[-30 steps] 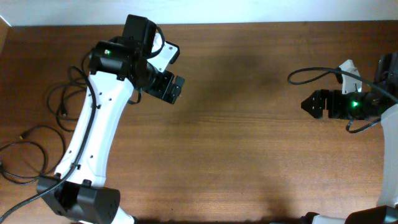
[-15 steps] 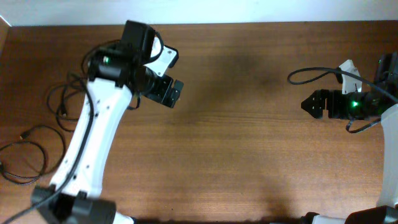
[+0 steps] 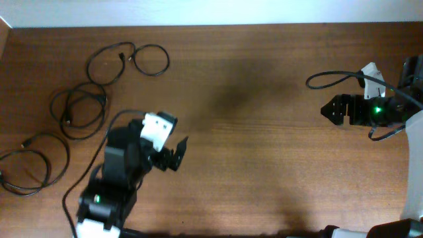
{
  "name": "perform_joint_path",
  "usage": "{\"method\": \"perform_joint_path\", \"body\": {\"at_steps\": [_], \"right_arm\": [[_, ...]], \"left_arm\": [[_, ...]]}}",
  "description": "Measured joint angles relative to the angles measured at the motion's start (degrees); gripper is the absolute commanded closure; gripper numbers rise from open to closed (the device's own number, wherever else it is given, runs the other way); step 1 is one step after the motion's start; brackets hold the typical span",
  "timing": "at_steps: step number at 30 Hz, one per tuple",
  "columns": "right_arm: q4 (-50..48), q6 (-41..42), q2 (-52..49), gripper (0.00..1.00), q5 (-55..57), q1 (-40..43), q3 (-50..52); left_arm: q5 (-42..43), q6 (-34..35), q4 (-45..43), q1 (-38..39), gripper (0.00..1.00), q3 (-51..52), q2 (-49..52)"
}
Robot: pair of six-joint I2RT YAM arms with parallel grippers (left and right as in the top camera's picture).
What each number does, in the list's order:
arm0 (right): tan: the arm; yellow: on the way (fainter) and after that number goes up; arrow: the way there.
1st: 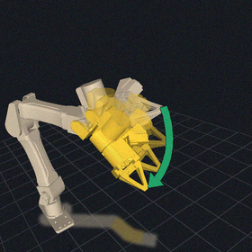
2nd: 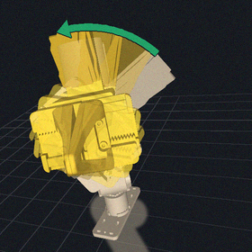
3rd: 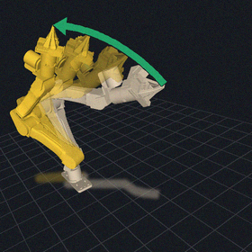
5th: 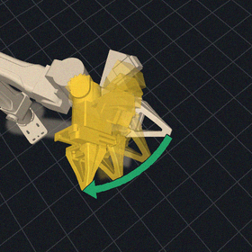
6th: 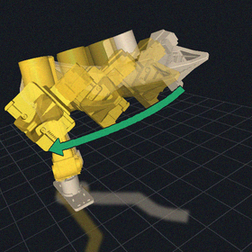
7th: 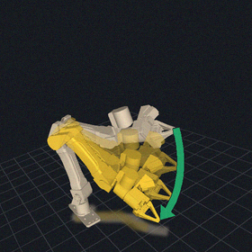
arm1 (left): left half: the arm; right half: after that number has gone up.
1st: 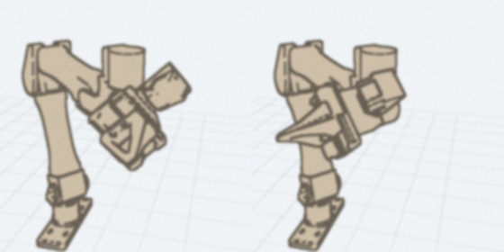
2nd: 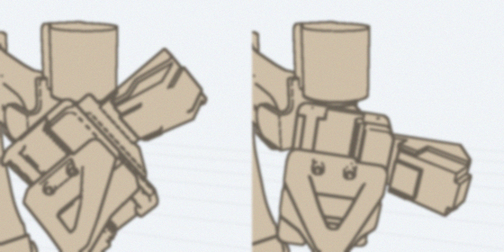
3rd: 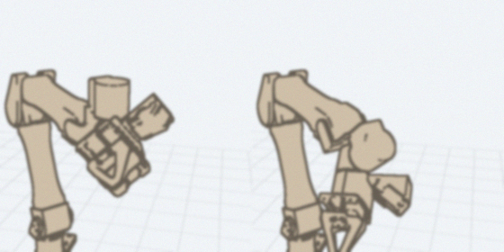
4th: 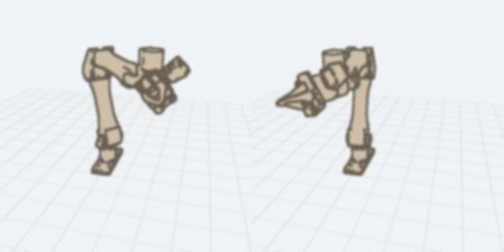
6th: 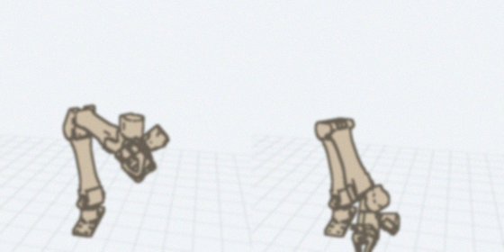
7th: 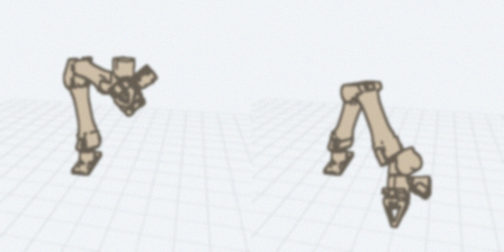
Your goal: Untangle cables
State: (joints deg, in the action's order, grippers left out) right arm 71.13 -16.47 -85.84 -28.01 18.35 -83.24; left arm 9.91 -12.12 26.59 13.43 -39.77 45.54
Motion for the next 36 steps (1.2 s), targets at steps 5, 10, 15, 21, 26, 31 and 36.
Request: {"method": "perform_joint_path", "body": {"at_steps": [5,10,15,21,26,31,36], "right_arm": [[0.0,0.0,0.0,0.01,0.13,0.0,-0.07],[-0.02,0.0,-0.04,0.01,0.13,-0.02,-0.07],[-0.04,-0.02,-0.04,0.01,0.13,-0.02,-0.09],[0.0,-0.02,-0.04,0.01,0.13,-0.02,-0.09],[0.0,0.0,-0.04,0.01,0.15,-0.02,-0.11],[-0.04,-0.02,-0.04,0.01,0.13,-0.02,-0.13],[-0.02,-0.02,-0.04,0.01,0.15,-0.02,-0.13]], "left_arm": [[2.36,3.48,-24.7,-0.02,0.01,17.33,-13.29],[3.48,5.18,-47.63,-1.14,0.01,33.07,-21.79],[2.93,5.99,-49.13,-3.61,0.01,39.15,-27.87],[-0.28,6.05,-40.13,-7.96,0.01,39.12,-33.24],[-2.89,6.21,-27.06,-11.28,0.01,39.17,-38.38],[-4.92,8.07,-22.58,-14.58,0.01,39.15,-43.06],[-5.9,11.02,-22.49,-17.0,0.01,39.15,-44.61]]}}
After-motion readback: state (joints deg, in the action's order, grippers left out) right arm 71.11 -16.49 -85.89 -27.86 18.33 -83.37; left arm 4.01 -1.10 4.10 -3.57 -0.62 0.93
